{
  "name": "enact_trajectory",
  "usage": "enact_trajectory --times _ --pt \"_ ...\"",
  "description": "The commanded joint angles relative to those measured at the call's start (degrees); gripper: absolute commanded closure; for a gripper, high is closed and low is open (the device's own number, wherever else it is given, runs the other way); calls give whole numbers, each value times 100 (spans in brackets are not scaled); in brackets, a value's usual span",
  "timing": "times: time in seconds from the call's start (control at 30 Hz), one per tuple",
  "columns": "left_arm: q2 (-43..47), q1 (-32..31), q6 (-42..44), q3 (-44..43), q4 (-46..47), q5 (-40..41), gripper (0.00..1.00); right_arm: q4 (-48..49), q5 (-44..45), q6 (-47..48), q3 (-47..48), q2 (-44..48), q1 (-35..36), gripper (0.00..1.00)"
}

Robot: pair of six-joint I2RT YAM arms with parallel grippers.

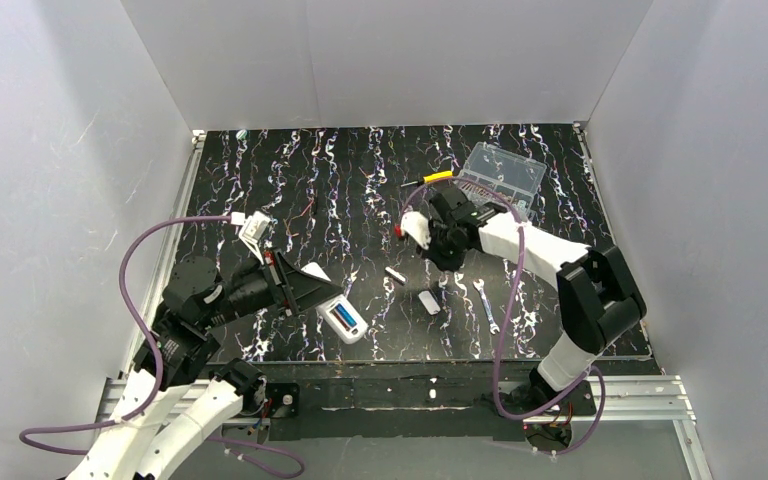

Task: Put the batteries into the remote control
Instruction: Pick up the battery from the center of the board, then load the battery into the remote control.

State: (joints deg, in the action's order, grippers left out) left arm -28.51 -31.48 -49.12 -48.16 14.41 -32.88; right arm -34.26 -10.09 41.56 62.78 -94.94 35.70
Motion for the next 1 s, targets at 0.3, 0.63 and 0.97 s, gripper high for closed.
enact_trajectory --times 0.3,0.63,0.97 --pt "-67 16 -450 334 1106 683 100 -179 1585 -4581 907 1497 15 99" --pt "-603 13 -1014 715 2376 1095 100 -1796 1679 -5347 1766 2481 16 99" --pt "-2135 13 -2415 1020 6172 238 100 -1644 -128 -5122 1860 3581 16 99"
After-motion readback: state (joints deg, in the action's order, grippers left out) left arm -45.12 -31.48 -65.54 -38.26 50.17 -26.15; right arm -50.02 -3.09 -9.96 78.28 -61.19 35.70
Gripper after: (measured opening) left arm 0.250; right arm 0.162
